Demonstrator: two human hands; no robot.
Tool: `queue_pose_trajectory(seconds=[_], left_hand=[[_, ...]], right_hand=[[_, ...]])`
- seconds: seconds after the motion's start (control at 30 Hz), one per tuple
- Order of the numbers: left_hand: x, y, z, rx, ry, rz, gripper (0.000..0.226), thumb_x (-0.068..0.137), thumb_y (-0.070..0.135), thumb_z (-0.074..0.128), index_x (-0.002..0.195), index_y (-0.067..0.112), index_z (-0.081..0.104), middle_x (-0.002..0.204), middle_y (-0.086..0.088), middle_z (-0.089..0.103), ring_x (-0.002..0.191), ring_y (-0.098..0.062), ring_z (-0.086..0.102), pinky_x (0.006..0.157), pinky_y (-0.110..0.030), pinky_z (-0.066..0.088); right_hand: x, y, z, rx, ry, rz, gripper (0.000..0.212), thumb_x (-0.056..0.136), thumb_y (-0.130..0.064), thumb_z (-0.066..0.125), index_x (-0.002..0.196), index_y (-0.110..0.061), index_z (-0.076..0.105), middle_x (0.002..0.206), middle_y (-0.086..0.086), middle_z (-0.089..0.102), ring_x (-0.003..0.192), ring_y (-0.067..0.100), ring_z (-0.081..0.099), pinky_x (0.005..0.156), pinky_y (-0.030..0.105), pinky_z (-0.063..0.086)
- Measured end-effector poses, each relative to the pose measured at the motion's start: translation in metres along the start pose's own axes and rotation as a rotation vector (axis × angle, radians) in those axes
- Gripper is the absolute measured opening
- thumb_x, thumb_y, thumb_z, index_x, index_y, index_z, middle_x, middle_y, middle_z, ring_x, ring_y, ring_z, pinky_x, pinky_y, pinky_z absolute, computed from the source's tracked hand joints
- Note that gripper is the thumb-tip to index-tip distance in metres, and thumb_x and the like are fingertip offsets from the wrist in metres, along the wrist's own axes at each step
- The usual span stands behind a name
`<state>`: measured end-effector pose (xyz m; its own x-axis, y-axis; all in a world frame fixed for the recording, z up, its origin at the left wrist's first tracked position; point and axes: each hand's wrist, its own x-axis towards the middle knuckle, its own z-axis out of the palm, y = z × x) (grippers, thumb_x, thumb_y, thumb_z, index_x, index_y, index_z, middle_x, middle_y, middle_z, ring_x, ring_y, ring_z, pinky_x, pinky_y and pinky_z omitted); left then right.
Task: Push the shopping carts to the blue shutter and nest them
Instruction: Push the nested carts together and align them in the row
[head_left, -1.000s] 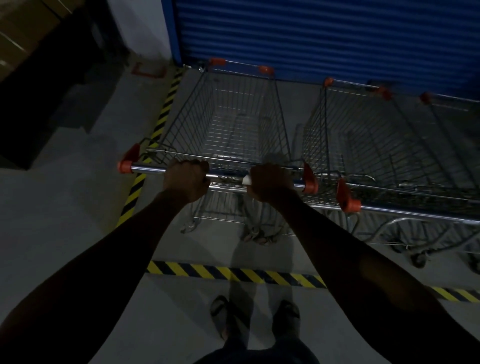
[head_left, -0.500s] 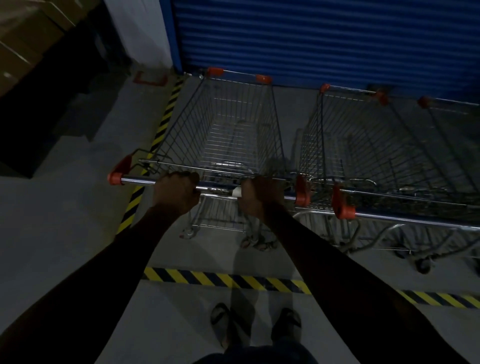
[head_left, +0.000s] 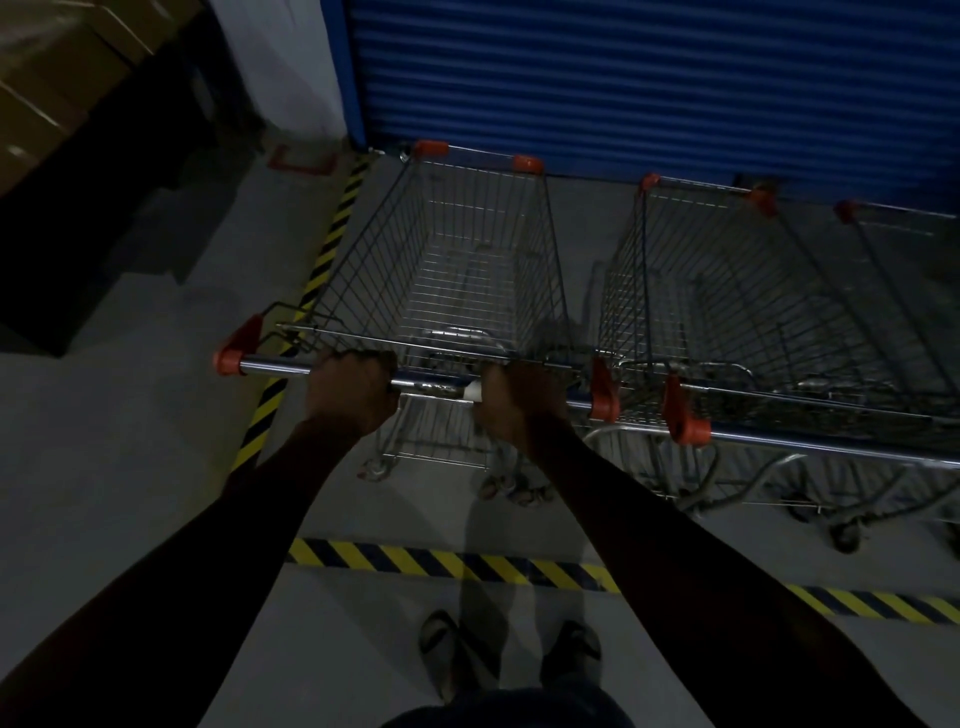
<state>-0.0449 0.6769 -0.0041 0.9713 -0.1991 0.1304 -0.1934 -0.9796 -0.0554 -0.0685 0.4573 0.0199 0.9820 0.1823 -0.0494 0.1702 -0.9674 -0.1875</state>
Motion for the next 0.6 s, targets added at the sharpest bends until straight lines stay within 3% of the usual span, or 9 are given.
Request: queue_pose_trajectory(seconds=[0.23, 0.43, 0.6], left_hand=[[-0.0068, 0.0003, -0.0029, 0.015, 0.01, 0.009, 0.028, 0.064, 0.037, 0.05, 0.077, 0.016, 0.063, 0.067, -0.008, 0.068, 0.063, -0.032, 0.067, 0.073, -0.037, 0.048], [-0.0103, 0.0022, -0.0057, 0.056, 0.013, 0.009, 0.021, 0.062, 0.026, 0.075, 0.074, 0.013, 0.064, 0.059, -0.009, 0.065, 0.054, -0.033, 0.064, 0.067, -0.037, 0.051], [-0.0093, 0.0034, -0.0076, 0.053, -0.072, -0.01, 0.022, 0.068, 0.03, 0.072, 0.08, 0.013, 0.064, 0.07, -0.012, 0.069, 0.066, -0.035, 0.067, 0.08, -0.04, 0.048]], right_hand=[[-0.0045, -0.0015, 0.0057, 0.017, 0.033, 0.004, 0.029, 0.081, -0.044, 0.063, 0.098, -0.02, 0.063, 0.096, 0.003, 0.069, 0.092, 0.028, 0.065, 0.077, 0.034, 0.049], [-0.0075, -0.0006, 0.0051, -0.009, 0.028, -0.002, 0.028, 0.079, -0.04, 0.063, 0.099, -0.021, 0.063, 0.099, 0.003, 0.069, 0.094, 0.029, 0.065, 0.08, 0.038, 0.052], [-0.008, -0.0001, 0.0028, -0.024, 0.022, -0.002, 0.028, 0.077, -0.042, 0.063, 0.098, -0.022, 0.063, 0.098, 0.002, 0.07, 0.094, 0.029, 0.066, 0.079, 0.038, 0.053]])
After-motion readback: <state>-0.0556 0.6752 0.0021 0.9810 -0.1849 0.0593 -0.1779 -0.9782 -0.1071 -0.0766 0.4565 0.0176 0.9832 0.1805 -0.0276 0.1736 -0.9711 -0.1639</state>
